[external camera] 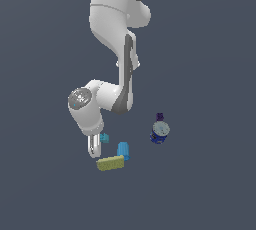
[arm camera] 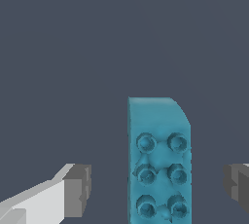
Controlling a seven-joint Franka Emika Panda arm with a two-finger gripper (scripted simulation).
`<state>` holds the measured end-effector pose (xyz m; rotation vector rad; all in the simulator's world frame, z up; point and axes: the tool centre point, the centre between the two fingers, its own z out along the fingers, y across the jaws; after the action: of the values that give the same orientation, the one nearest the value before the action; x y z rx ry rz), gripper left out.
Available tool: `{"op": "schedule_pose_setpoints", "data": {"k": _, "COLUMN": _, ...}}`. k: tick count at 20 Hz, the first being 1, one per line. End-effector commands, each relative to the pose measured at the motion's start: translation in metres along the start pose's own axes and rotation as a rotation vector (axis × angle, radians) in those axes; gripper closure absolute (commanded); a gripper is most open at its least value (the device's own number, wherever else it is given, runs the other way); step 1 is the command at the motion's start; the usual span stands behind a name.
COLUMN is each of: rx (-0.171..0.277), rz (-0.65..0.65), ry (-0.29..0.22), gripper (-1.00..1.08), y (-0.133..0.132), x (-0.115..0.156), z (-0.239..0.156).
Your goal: Pick up a designated object from a clutter of objects.
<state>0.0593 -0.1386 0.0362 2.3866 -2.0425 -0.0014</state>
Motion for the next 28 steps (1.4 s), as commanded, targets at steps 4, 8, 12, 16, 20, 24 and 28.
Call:
{"op": "schedule_pose_setpoints", "data": {"k": 4, "rx": 0.001, "rz": 0.001, "ry": 0.000, "gripper": -0.92, "y": -0.001, "x": 0.000, "z": 0.014}}
{"op": "schedule_pose_setpoints", "data": {"k": 8, "rx": 0.001, "rz": 0.001, "ry": 0.000, "gripper": 1.08, "y": -0.001, "x": 0.000, "z": 0.014}}
{"op": "schedule_pose_setpoints", "data": {"k": 12, "rx": 0.001, "rz": 0.001, "ry": 0.000, "gripper": 1.08, "y": -0.001, "x": 0.000, "z": 0.014}}
{"op": "schedule_pose_setpoints", "data": {"k": 16, "rx": 0.001, "rz": 0.001, "ry": 0.000, "gripper": 1.08, "y": -0.001, "x": 0.000, "z": 0.014}}
{"op": "schedule_pose_setpoints", "data": {"k": 20, "rx": 0.001, "rz": 0.001, "ry": 0.000, "gripper": 1.08, "y": -0.001, "x": -0.003, "z": 0.010}}
{"op": "schedule_pose_setpoints", "data": {"k": 24, "rx": 0.001, "rz": 0.001, "ry": 0.000, "gripper": 1.08, "y": -0.001, "x": -0.011, "z": -0.001}}
{"op": "schedule_pose_setpoints", "data": {"k": 28, "rx": 0.001, "rz": 0.001, "ry": 0.000, "gripper": 1.08, "y": -0.001, "x": -0.025, "z": -0.020}}
